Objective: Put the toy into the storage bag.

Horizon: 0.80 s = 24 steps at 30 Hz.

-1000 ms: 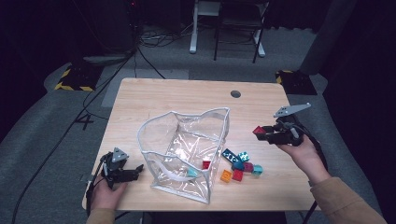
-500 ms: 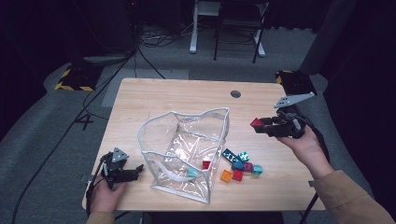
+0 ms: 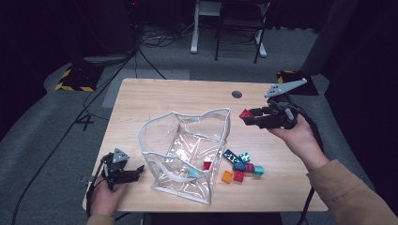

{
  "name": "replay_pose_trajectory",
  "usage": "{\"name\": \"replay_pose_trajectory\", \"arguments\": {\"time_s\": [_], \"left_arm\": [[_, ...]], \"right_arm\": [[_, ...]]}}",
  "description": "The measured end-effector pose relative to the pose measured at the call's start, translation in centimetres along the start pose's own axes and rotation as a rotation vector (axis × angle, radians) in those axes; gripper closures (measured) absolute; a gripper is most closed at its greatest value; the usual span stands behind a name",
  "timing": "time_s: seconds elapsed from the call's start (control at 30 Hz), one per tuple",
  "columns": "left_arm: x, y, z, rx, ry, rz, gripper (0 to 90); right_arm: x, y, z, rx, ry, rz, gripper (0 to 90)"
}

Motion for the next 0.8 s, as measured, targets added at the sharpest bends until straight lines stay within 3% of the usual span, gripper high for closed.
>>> {"name": "replay_pose_trajectory", "arguments": {"time_s": [0.37, 0.63, 0.8], "left_arm": [[0.0, 0.0, 0.0, 0.000, 0.000, 0.002, 17.1], [0.0, 0.0, 0.0, 0.000, 0.000, 0.002, 17.2], [0.0, 0.0, 0.0, 0.000, 0.000, 0.002, 17.1]], "right_arm": [[2.1, -2.8, 2.9, -0.040, -0.036, 0.020, 58.6], [4.6, -5.0, 5.9, -0.092, -0.068, 0.056, 58.7], [5.9, -5.8, 7.0, -0.110, -0.084, 0.078, 58.7]]}}
Point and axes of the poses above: each handheld gripper's, and its own axes: x roughly forward along the jaws, y roughly out of its underside, z roughly to its left, the point moved 3 cm from there along x, roughly forward along the jaws, and after that the axes turned 12 degrees about x, right-handed, at the moved point
